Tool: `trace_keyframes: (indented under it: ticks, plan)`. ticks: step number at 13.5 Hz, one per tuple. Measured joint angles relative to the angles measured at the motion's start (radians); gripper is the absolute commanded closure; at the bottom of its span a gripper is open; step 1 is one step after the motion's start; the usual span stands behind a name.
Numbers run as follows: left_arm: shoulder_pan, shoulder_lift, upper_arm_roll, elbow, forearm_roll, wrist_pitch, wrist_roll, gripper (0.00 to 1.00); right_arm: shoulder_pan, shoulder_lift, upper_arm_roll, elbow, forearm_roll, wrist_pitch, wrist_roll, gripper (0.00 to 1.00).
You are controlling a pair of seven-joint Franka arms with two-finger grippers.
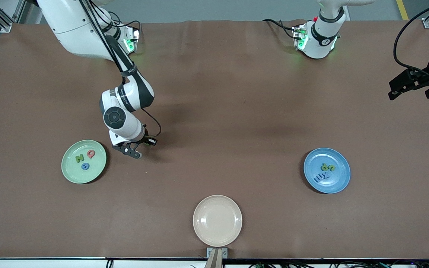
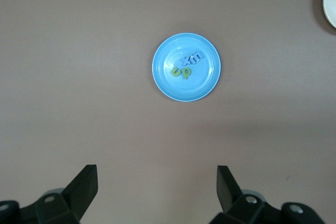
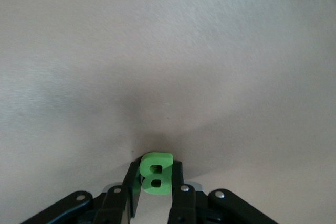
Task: Sort upper and lower case letters into plates
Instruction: 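Place the green B on the green plate with the right gripper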
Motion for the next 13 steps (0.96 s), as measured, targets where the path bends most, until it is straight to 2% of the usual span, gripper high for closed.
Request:
trace_keyframes:
  ticks: [2, 5, 8, 13]
  plan:
    - [-0.002, 0.0, 0.0, 0.0, 0.0, -0.01, 0.0, 0.0, -0.016, -0.027, -0.011, 0.033, 0.0, -0.07, -0.107, 0.84]
    - [-0.003, 0.0, 0.0, 0.0, 0.0, -0.012, 0.0, 0.0, -0.132, -0.078, -0.021, 0.098, 0.0, -0.201, -0.379, 0.83]
    - [-0.002, 0.0, 0.001, 0.0, 0.0, -0.013, 0.0, 0.0, -0.24, -0.083, -0.025, 0.127, -0.002, -0.207, -0.612, 0.83]
    - [0.002, 0.0, 0.002, 0.0, 0.0, -0.013, 0.0, 0.0, -0.319, -0.039, -0.027, 0.198, -0.024, -0.205, -0.756, 0.83]
